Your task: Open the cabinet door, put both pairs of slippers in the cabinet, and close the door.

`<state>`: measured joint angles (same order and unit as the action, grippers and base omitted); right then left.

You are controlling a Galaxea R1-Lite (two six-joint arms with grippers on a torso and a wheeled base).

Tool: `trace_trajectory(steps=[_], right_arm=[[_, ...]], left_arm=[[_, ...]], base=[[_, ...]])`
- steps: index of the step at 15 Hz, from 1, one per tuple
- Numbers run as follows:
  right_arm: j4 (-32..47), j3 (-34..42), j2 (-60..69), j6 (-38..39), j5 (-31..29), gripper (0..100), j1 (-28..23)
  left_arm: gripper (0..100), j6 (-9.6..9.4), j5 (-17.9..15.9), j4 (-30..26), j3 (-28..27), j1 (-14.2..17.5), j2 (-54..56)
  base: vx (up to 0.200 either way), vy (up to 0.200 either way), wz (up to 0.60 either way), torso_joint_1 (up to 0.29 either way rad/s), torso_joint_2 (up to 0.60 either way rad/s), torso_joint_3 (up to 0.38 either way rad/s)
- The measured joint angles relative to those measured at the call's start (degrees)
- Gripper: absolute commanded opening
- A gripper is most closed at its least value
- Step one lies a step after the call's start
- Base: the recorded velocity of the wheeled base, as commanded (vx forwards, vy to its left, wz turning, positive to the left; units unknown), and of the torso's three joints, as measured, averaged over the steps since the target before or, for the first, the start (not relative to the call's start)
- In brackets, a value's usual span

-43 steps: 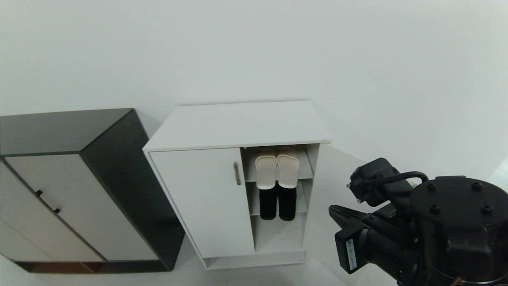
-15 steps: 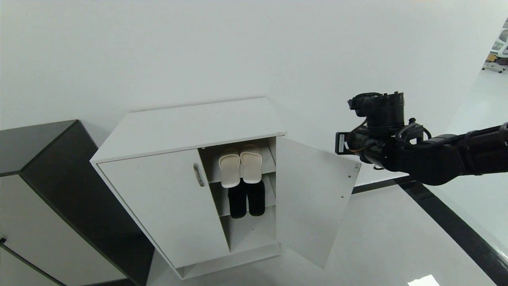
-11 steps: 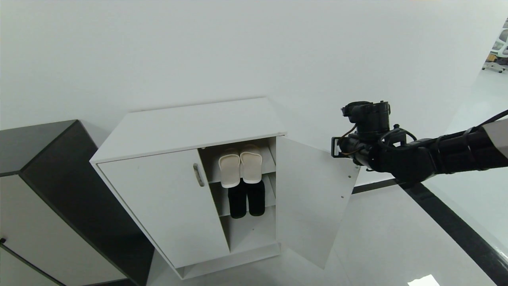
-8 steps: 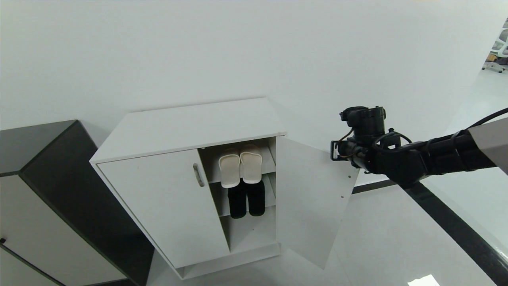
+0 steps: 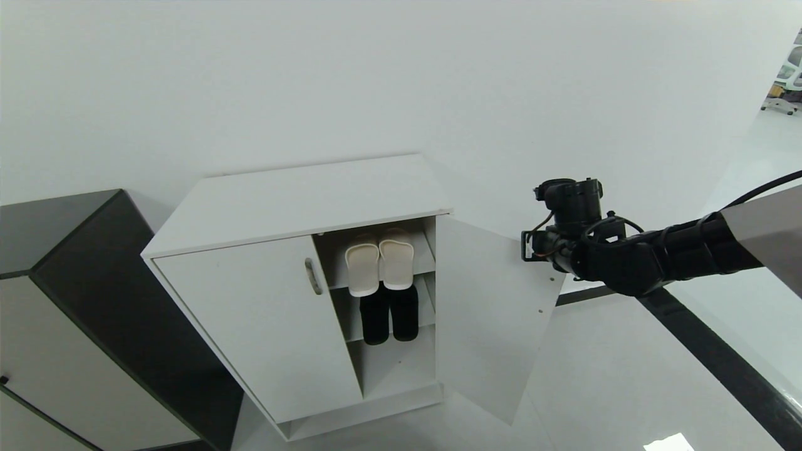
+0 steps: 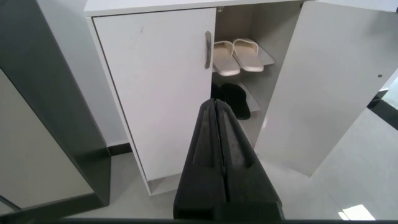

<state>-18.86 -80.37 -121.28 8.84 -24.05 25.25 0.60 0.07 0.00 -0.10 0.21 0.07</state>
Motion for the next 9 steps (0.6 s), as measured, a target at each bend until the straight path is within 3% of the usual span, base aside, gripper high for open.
trace_trajectory(steps=[5, 9], right_arm=[[0.1, 3.1, 1.2, 1.3, 0.0, 0, 2.3], [0.0, 7.6, 3.8, 2.6, -0.2, 0, 8.9]], left_arm=[[0, 0.0, 0.0, 0.0, 0.0, 0.0, 0.0], [0, -0.06, -0.1, 0.0, 0.0, -0.1, 0.0]], base=[[0.0, 0.0, 0.0, 0.0, 0.0, 0.0], [0.0, 0.0, 0.0, 0.0, 0.0, 0.0]])
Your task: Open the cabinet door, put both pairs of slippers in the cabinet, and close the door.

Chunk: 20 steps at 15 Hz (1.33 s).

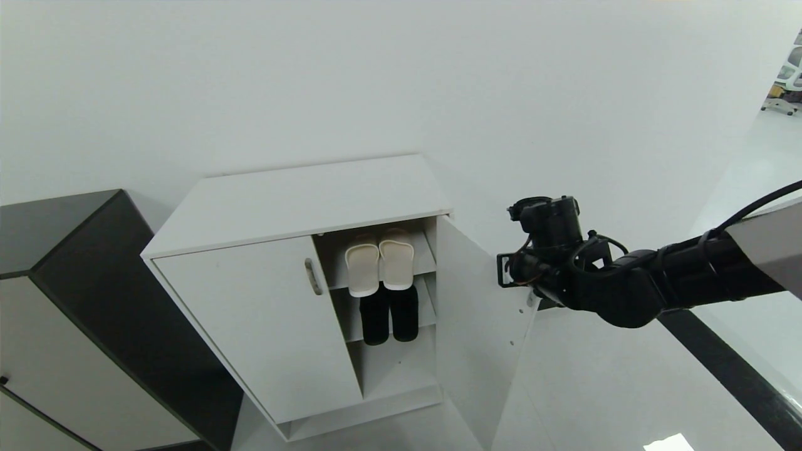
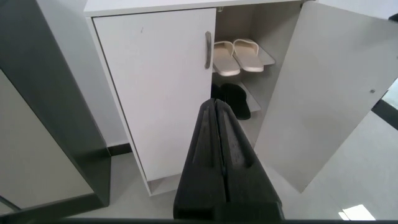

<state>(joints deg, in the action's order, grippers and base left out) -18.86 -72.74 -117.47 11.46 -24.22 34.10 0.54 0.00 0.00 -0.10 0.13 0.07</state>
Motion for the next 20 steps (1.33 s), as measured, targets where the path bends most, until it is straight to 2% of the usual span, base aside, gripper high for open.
trace_trajectory(steps=[6, 8, 10, 16, 20], right_arm=[[0.1, 4.4, 3.8, 2.0, 0.3, 0, 7.0], [-1.2, 6.3, 5.6, 2.1, 3.3, 0, 8.3], [-5.6, 10.1, 7.4, -0.1, 5.5, 0, 9.6], [-8.0, 13.4, 8.2, -2.6, 5.8, 0, 10.1], [-8.7, 13.9, 8.0, -2.4, 6.1, 0, 10.1]], left_arm=[[0, -0.02, 0.0, 0.0, 0.0, 0.0, 0.0], [0, -0.02, 0.0, 0.0, 0.0, 0.0, 0.0], [0, -0.02, 0.0, 0.0, 0.0, 0.1, 0.0], [0, -0.02, 0.0, 0.0, 0.0, 0.0, 0.0], [0, -0.02, 0.0, 0.0, 0.0, 0.0, 0.0]], base=[[0.0, 0.0, 0.0, 0.0, 0.0, 0.0], [0.0, 0.0, 0.0, 0.0, 0.0, 0.0], [0.0, 0.0, 0.0, 0.0, 0.0, 0.0], [0.0, 0.0, 0.0, 0.0, 0.0, 0.0], [0.0, 0.0, 0.6, 0.002, 0.0, 0.004]])
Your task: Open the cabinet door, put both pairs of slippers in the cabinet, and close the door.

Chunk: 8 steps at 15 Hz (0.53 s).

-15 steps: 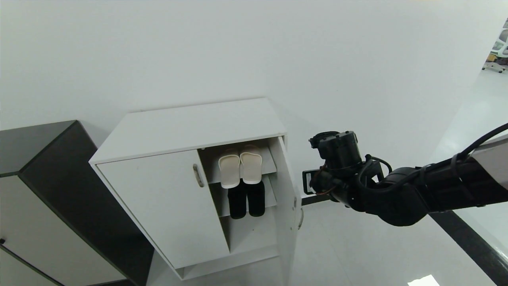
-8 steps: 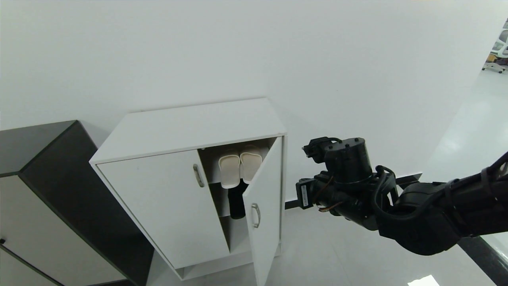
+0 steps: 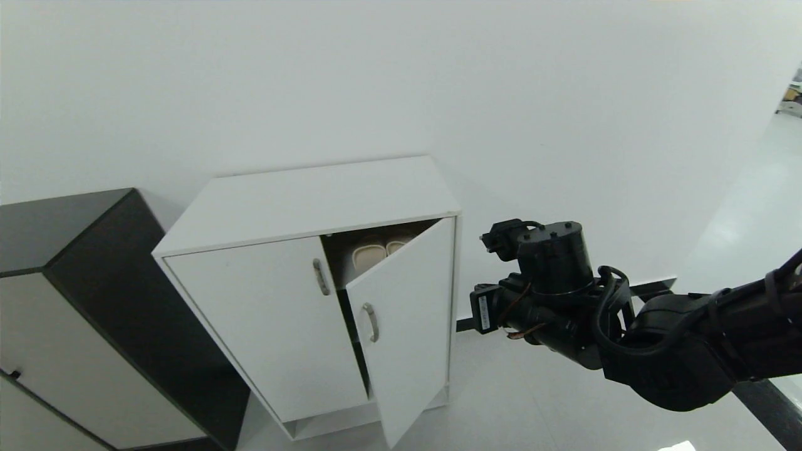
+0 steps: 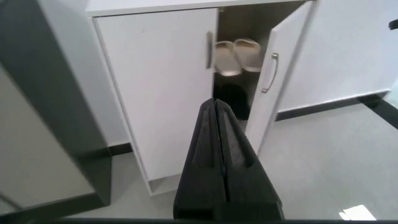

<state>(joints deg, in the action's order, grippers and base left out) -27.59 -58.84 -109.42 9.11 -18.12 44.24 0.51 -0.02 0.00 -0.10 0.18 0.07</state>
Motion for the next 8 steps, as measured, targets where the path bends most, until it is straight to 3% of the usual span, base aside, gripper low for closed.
trace_trajectory(steps=[3, 8], right_arm=[[-1.6, 0.4, -0.4, 0.1, 0.2, 0, 0.3], [-8.9, 3.6, -0.8, -0.2, 2.7, 0, 0.4]], left_arm=[[0, 0.0, 0.0, 0.0, 0.0, -0.1, 0.0], [0, 0.02, 0.0, 0.0, 0.0, -0.1, 0.0]], base=[[0.0, 0.0, 0.6, 0.007, 0.0, 0.001], [0.0, 0.0, 0.0, 0.0, 0.0, 0.0]])
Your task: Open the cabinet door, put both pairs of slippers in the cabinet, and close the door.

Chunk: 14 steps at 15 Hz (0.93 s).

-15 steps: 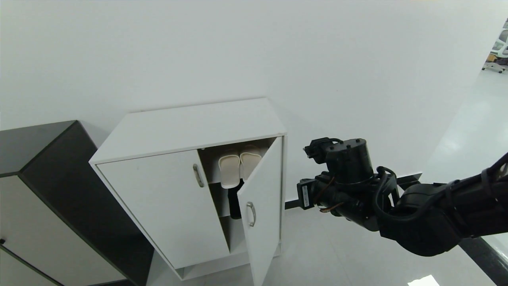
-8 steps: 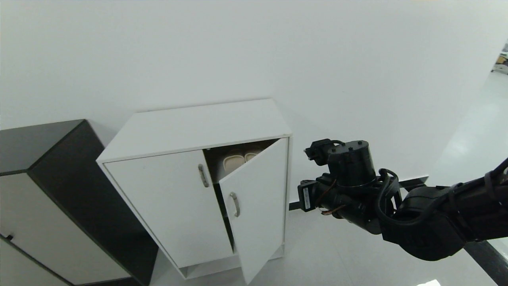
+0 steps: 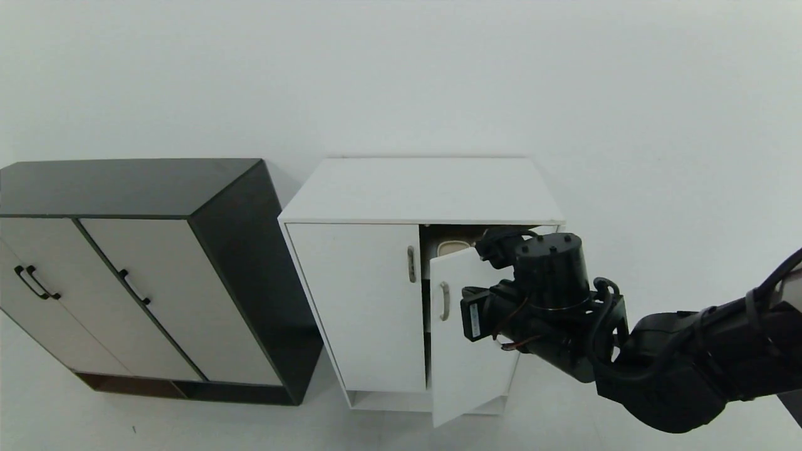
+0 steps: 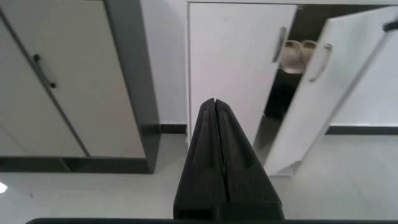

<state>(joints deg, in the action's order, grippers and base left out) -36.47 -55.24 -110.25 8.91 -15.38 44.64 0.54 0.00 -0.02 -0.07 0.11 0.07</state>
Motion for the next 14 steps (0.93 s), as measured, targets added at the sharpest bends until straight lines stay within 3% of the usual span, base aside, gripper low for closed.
trace_trajectory(steps=[4, 6, 13, 14], right_arm=[[-10.0, 8.8, 0.0, -2.8, 13.1, 0, -2.5], [-14.5, 14.5, 0.4, -4.4, 20.4, 0, -4.0], [-15.3, 18.0, 1.1, -5.7, 23.8, 0, -5.1], [-15.4, 18.0, 1.1, -5.7, 23.9, 0, -5.1]], left_arm=[[0, 0.0, 0.0, 0.0, 0.0, 0.0, 0.0], [0, -0.02, 0.0, 0.0, 0.0, 0.0, 0.0], [0, -0.02, 0.0, 0.0, 0.0, 0.0, 0.0], [0, -0.02, 0.0, 0.0, 0.0, 0.0, 0.0]], base=[[0.0, 0.0, 0.0, 0.0, 0.0, 0.0], [0.2, 0.0, 0.0, 0.0, 0.0, 0.002], [0.2, 0.0, 0.0, 0.0, 0.0, 0.004], [0.0, 0.0, 0.0, 0.0, 0.0, 0.0]])
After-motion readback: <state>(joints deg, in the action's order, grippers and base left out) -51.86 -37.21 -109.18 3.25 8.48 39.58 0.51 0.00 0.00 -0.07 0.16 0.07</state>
